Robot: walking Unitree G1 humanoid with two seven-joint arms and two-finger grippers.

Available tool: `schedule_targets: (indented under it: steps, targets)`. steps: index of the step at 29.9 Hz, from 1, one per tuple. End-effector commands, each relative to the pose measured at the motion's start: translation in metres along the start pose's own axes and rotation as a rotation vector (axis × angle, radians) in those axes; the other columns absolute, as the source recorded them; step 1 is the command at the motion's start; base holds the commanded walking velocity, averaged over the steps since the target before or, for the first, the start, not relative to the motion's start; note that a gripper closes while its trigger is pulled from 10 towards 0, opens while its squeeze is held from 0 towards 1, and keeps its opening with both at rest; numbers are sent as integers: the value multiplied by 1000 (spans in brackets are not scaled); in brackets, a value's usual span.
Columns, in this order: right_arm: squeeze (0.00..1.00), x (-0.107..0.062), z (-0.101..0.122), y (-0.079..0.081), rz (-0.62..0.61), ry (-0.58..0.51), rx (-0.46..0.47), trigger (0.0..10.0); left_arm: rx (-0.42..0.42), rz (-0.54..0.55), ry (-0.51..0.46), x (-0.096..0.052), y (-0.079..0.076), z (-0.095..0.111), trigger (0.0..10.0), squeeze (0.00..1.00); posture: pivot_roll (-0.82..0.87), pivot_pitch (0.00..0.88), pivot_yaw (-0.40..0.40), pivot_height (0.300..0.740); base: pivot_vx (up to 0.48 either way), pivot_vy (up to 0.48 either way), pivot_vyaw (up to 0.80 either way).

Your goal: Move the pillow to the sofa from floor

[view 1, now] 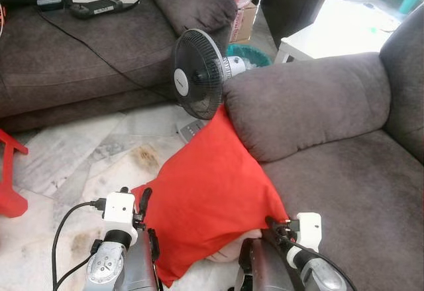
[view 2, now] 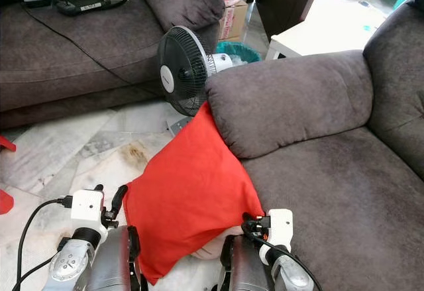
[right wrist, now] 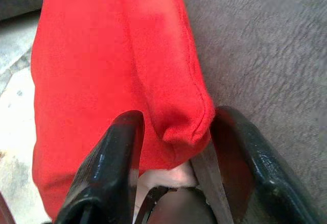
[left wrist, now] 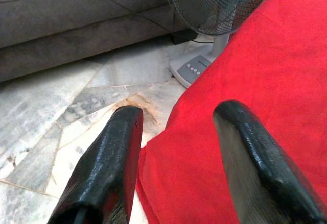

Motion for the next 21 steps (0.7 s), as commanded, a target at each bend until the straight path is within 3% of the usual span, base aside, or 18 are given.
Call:
schedule_targets:
  steps: [1,8,10,11,12,21]
  targets:
    - [0,-5,0,-4,-26,-32,16,10000,6,-3,12,-2,-4,-1,10000,0,218,174,-155,571,0,0,0]
    - [0,-6,6,-3,-32,-98,30,10000,4,-1,3,-3,-5,2,10000,0,215,179,-152,571,0,0,0]
    - [0,42,61,6,-41,-119,43,10000,5,-3,1,-3,-5,2,10000,0,210,178,-147,571,0,0,0]
    - [0,42,61,6,-41,-119,43,10000,5,-3,1,-3,-5,2,10000,0,210,178,-147,571,0,0,0]
    - [0,60,88,11,-44,-124,41,10000,5,-4,1,-3,-5,2,10000,0,209,178,-146,571,0,0,0]
    - [0,60,93,5,-68,-149,49,10000,9,-6,-5,-1,-6,4,10000,0,208,169,-143,571,0,0,0]
Point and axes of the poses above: a point about 5 cm out from each wrist's last joint towards the gripper, its own x axis pointing out of the wrist towards the gripper, its own z axis along the axis of the wrist's last joint, y = z × x, the point moved 3 cm from there along x, pointing out of the wrist towards the gripper, and after that the axes turned 11 degrees about -x, right-handed, at the moved point
